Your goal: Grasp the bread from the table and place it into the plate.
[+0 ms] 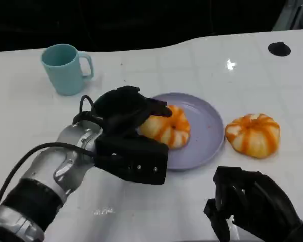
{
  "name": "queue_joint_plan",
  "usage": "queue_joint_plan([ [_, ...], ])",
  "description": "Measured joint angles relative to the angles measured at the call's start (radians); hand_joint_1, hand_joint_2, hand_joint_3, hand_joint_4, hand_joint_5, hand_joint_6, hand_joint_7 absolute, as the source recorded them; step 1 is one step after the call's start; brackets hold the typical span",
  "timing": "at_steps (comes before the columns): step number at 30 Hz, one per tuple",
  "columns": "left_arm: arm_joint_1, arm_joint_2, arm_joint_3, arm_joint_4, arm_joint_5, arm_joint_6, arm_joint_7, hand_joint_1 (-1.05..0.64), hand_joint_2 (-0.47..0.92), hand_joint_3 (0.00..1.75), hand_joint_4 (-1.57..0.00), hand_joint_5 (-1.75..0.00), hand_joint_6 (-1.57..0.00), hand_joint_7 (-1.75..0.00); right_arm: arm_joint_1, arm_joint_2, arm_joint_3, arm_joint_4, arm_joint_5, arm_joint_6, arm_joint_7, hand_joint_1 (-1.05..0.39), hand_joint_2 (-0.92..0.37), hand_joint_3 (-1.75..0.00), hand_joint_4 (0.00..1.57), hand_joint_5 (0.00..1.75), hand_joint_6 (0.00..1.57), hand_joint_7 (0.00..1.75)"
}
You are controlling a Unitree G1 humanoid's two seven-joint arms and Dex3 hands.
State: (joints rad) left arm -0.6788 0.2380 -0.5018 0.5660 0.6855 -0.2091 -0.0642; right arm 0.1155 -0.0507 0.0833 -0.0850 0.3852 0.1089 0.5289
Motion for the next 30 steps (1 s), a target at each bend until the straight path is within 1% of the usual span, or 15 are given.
queue_joint_plan([
  [3,0.018,0.007,0.018,-0.017,-0.033,-0.018,-0.012,-0.77,0.92,0.34,-0.19,-0.66,-0.47,-0.08,0.000,0.000,0.000,-0.001,0.000,0.001,0.000,-0.94,-0.77,-0.63,1.21,1.65,1.04,1.51],
  [5,0.038,0.017,0.041,-0.033,-0.066,-0.038,-0.014,-0.74,0.92,0.33,-0.28,-0.74,-0.56,-0.12,0.001,0.000,0.000,-0.004,0.000,0.003,0.000,-0.94,-0.77,-0.63,1.21,1.65,1.04,1.50],
  [6,0.052,0.020,0.060,-0.042,-0.090,-0.055,-0.015,-0.72,0.92,0.32,-0.32,-0.86,-0.61,-0.15,0.002,0.000,0.000,-0.005,0.000,0.004,0.000,-0.94,-0.77,-0.63,1.21,1.65,1.04,1.50],
  [7,0.069,0.023,0.079,-0.053,-0.118,-0.071,-0.015,-0.70,0.92,0.31,-0.35,-1.09,-0.64,-0.28,0.002,0.000,0.000,-0.006,0.001,0.004,0.000,-0.93,-0.78,-0.63,1.21,1.65,1.04,1.51],
  [8,0.084,0.024,0.096,-0.064,-0.144,-0.088,-0.015,-0.68,0.92,0.29,-0.37,-1.16,-0.64,-0.37,0.003,0.000,0.000,-0.006,0.002,0.005,0.000,-0.93,-0.78,-0.63,1.21,1.65,1.04,1.51],
  [9,0.102,0.024,0.118,-0.076,-0.177,-0.105,-0.016,-0.65,0.92,0.27,-0.40,-1.23,-0.62,-0.53,0.003,0.000,0.000,-0.007,0.002,0.005,0.000,-0.93,-0.78,-0.63,1.21,1.65,1.04,1.51],
  [11,0.147,0.016,0.172,-0.107,-0.284,-0.119,-0.045,-0.57,0.92,0.23,-0.50,-1.38,-0.60,-0.94,0.003,0.000,0.001,-0.007,0.002,0.005,0.000,-0.93,-0.78,-0.63,1.21,1.65,1.04,1.51],
  [13,0.194,-0.001,0.224,-0.139,-0.407,-0.118,-0.101,-0.54,0.92,0.25,-0.53,-1.65,-0.53,-1.31,0.004,0.000,0.000,-0.008,0.002,0.005,0.000,-0.93,-0.78,-0.63,1.20,1.65,1.03,1.51],
  [15,0.248,-0.025,0.272,-0.178,-0.536,-0.115,-0.161,-0.54,0.92,0.25,-0.54,-1.72,-0.51,-1.42,0.004,0.000,0.000,-0.009,0.002,0.007,0.000,-0.93,-0.78,-0.63,1.20,1.65,1.03,1.51],
  [17,0.288,-0.041,0.296,-0.210,-0.610,-0.104,-0.201,-0.57,0.92,0.31,-0.63,-1.74,-0.49,-1.63,0.004,0.000,0.001,-0.010,0.002,0.010,0.000,-0.93,-0.77,-0.64,1.21,1.65,1.03,1.51],
  [18,0.313,-0.050,0.309,-0.237,-0.649,-0.092,-0.215,-0.58,0.92,0.32,-0.64,-1.74,-0.48,-1.69,0.004,0.000,0.001,-0.012,0.002,0.011,0.000,-0.93,-0.77,-0.64,1.21,1.65,1.03,1.51],
  [20,0.364,-0.062,0.336,-0.310,-0.718,-0.064,-0.243,-0.63,0.92,0.32,-0.66,-1.75,-0.48,-1.73,0.004,0.000,0.000,-0.012,0.002,0.013,0.000,-0.94,-0.77,-0.63,1.20,1.65,1.03,1.51],
  [23,0.428,-0.068,0.359,-0.407,-0.792,-0.006,-0.274,-0.63,0.92,0.30,-0.71,-1.75,-0.52,-1.75,0.004,0.000,0.000,-0.013,0.003,0.015,0.001,-0.94,-0.77,-0.63,1.20,1.64,1.03,1.50],
  [27,0.524,-0.079,0.386,-0.550,-0.894,0.123,-0.296,-0.63,0.92,0.35,-0.76,-1.75,-0.59,-1.75,0.005,0.000,0.000,-0.015,0.004,0.017,0.001,-0.94,-0.77,-0.63,1.21,1.65,1.04,1.50],
  [30,0.602,-0.084,0.402,-0.643,-0.981,0.232,-0.316,-0.61,0.92,0.39,-0.76,-1.75,-0.58,-1.75,0.007,0.000,0.002,-0.020,0.003,0.018,0.000,-0.95,-0.77,-0.62,1.21,1.66,1.04,1.51],
])
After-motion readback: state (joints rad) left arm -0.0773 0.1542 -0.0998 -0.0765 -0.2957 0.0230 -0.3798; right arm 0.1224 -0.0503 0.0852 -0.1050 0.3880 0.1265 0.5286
